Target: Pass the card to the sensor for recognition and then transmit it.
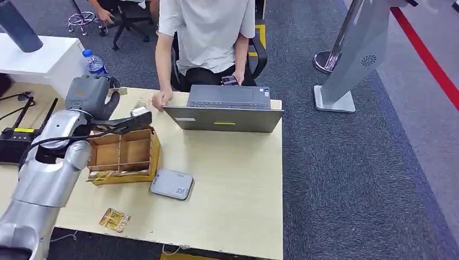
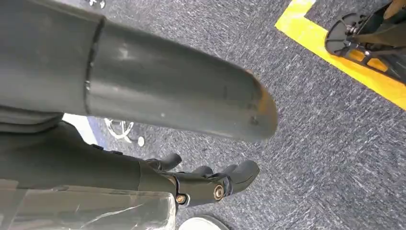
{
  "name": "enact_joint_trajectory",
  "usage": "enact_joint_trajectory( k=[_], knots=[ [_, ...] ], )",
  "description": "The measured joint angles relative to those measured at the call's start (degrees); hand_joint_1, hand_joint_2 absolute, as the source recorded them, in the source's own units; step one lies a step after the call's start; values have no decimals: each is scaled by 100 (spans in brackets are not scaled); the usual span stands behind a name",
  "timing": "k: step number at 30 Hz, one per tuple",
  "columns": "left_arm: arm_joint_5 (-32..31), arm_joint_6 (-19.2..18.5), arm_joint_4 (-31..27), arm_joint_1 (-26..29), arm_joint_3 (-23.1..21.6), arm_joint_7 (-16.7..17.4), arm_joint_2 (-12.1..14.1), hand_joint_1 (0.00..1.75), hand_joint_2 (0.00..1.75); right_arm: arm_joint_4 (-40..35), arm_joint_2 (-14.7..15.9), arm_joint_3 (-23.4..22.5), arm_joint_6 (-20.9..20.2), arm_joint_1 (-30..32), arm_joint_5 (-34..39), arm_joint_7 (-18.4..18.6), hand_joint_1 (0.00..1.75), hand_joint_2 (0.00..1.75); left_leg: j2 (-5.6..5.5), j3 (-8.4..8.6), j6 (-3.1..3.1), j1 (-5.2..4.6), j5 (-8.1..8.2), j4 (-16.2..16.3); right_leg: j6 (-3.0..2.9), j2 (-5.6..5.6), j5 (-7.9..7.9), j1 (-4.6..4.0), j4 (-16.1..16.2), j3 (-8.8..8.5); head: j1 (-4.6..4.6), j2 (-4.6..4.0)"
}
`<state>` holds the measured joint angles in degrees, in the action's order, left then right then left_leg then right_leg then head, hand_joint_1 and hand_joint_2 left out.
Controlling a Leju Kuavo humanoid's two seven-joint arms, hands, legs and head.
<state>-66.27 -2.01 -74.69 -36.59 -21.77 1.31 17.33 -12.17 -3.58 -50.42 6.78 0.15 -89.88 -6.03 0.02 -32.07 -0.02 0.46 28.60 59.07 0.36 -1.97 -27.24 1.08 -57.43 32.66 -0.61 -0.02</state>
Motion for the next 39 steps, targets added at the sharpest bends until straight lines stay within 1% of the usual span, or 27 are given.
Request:
enact_joint_trajectory(
  k=[4, 7, 9, 13, 16, 19, 22, 24, 27, 36, 39],
  knots=[
    [-26, 70, -540, 550, -158, -190, 39, 175, 175, 17, 0, 0, 2, 11, 11, 2, 0, 0, 0, -3, 0, 0, 1, 0, 0, 1, -1, 0, 0, 1, -2, 0],
    [-127, 85, -968, 947, -385, -240, 101, 175, 175, 28, 0, 0, 2, 14, 22, 15, 0, 0, -1, -5, 1, 0, 1, 0, 1, 2, -2, 0, 1, 3, 0, 0],
    [-314, 118, -1207, 1161, -580, -234, 170, 175, 175, 31, -2, -2, 9, 14, 24, 22, 0, 0, -1, -4, 1, 0, 1, 0, 1, 2, -2, 0, 1, 3, 0, 0],
    [-535, 155, -1499, 1437, -889, -166, 216, 175, 175, 39, -2, 0, 9, 12, 26, 37, 0, 0, -2, -5, 1, 0, 0, 0, 1, 6, -2, 0, 1, 3, 0, 0],
    [-503, -18, -1565, 1522, -1080, -118, 223, 175, 175, 44, -2, -2, 9, 13, 26, 37, 0, 0, -3, -4, 1, 0, 0, 0, 2, 7, -1, 0, 1, 2, 0, 0],
    [-455, -199, -1560, 1569, -1283, -41, 223, 175, 175, 50, -2, -2, 0, 11, 17, 37, 0, 0, -3, -5, 1, 0, 0, 0, 1, 6, 0, 0, 1, 3, 0, 0],
    [-452, -249, -1483, 1569, -1419, 0, 225, 175, 175, 55, -2, -2, -20, 6, 11, 37, 0, 0, -3, -4, 1, 0, 0, 0, 1, 6, 0, 0, 1, 3, 0, 0],
    [-452, -280, -1396, 1566, -1491, 2, 223, 175, 175, 55, -2, -2, -28, 3, -2, 42, 0, 0, -3, -5, 0, 0, 0, 0, 1, 6, 0, 0, 1, 4, 0, 0],
    [-352, -424, -1202, 1531, -1571, -8, 201, 175, 175, 55, -2, -2, -46, -7, -7, 48, 0, 0, -2, -4, 0, 0, 0, 0, 1, 5, -1, 0, 1, 4, 0, 0],
    [-101, -689, -404, 1504, -1849, -190, -55, 175, 175, 55, -2, 4, -87, -32, -7, 57, 0, 0, -2, -5, 1, -1, 0, 0, 1, 5, 0, 0, 1, 4, 0, 0],
    [-24, -713, -194, 1493, -1937, -247, -118, 175, 175, 57, 0, 22, -96, -42, -7, 74, 0, 0, -6, -5, 1, 0, 0, 0, 1, 8, 0, 0, 1, 2, 0, 0]
  ],
)
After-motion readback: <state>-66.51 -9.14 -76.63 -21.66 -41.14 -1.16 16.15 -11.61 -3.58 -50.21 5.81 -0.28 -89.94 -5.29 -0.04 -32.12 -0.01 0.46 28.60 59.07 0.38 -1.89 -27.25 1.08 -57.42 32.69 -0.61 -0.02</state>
